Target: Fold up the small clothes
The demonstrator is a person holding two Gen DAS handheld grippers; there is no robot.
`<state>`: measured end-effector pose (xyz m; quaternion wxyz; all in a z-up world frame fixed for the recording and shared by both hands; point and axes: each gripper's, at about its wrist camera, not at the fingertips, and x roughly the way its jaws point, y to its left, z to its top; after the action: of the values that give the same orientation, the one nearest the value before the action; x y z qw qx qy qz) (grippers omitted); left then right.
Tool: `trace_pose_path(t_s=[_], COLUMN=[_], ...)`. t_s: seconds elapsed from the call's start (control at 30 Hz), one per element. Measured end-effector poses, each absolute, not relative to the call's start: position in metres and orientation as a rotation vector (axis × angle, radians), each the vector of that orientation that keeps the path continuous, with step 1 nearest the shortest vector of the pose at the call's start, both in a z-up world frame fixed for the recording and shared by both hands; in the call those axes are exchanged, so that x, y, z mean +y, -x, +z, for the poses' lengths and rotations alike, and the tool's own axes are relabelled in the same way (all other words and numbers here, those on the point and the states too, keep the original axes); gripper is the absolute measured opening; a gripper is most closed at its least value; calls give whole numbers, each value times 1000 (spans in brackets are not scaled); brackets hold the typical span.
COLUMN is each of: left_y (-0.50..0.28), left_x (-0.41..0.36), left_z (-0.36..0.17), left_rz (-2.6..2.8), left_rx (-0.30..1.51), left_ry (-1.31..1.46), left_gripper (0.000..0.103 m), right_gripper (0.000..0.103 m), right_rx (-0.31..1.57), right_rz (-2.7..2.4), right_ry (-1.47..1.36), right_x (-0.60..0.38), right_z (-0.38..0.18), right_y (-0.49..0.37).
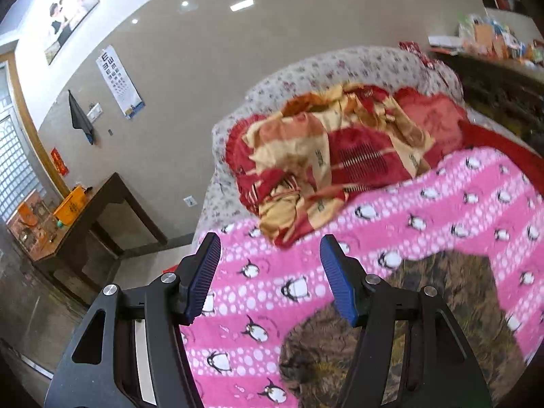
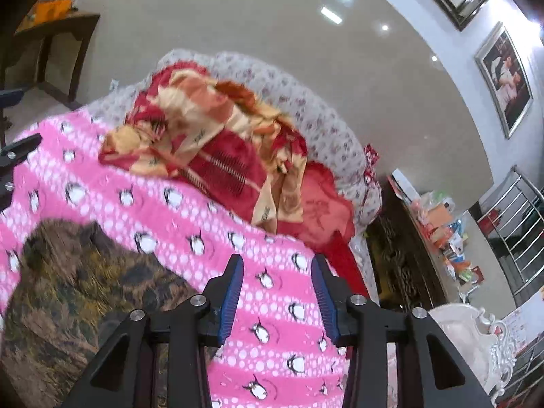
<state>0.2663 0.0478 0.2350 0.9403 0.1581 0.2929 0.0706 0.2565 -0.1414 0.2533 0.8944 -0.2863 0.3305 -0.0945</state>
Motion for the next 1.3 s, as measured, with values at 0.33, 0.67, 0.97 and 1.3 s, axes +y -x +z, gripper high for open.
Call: trace_pose_path(t_s=[0.33,0.67,0.97,1.3], left_y=[-252,-180,-154,-111], left_x=[67,36,29,45], left_z=[155,30,-3,-8], left_rz=[46,35,20,35], left_rx=[801,860,880,837], left_ry=[-18,9,92,143], left_gripper=[61,61,61,61], right_gripper=[42,42,42,42], right_rx=[722,738,744,774], right_rz=[-83,-29,-1,-46], right_ry=[236,169,146,87], right_x=[-161,-156,-148,-144], right_z=[170,43,6,-20], right_y=[-231,-168,-137,-110])
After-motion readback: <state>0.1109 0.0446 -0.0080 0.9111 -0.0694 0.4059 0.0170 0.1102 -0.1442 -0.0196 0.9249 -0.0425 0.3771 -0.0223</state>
